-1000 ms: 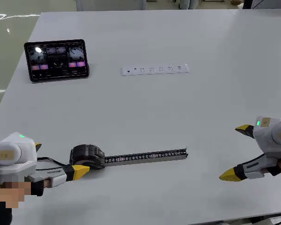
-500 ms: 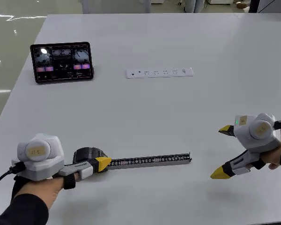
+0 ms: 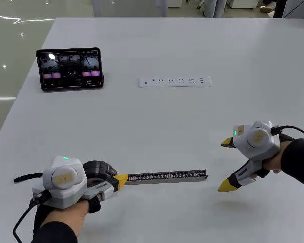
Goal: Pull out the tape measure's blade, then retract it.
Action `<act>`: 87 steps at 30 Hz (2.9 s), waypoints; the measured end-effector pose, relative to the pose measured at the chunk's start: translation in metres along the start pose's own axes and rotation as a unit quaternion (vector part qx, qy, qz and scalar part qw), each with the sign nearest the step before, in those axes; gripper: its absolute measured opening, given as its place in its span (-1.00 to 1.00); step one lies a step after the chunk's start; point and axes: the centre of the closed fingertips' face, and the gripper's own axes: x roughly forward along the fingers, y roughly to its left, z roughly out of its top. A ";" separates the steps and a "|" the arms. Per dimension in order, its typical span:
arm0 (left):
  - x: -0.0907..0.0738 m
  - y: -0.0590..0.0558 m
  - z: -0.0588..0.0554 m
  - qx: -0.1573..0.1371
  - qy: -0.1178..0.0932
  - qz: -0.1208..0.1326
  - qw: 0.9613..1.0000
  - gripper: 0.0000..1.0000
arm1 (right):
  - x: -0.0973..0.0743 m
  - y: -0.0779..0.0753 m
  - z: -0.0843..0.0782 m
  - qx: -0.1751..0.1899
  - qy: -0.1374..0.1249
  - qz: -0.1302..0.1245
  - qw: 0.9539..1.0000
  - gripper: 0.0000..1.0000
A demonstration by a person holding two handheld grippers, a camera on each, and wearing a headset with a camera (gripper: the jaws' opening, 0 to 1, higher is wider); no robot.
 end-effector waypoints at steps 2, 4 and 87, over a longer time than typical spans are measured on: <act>0.002 0.001 0.001 -0.009 -0.006 0.005 1.000 0.98 | 0.005 -0.001 -0.001 0.000 0.003 0.007 1.000 0.57; 0.002 0.002 0.001 -0.011 -0.010 0.008 1.000 0.98 | 0.007 0.001 0.000 -0.008 0.007 0.008 1.000 0.53; 0.016 0.006 -0.013 -0.022 0.008 0.053 0.998 0.24 | 0.041 0.016 0.018 -0.049 0.097 0.044 0.993 -0.80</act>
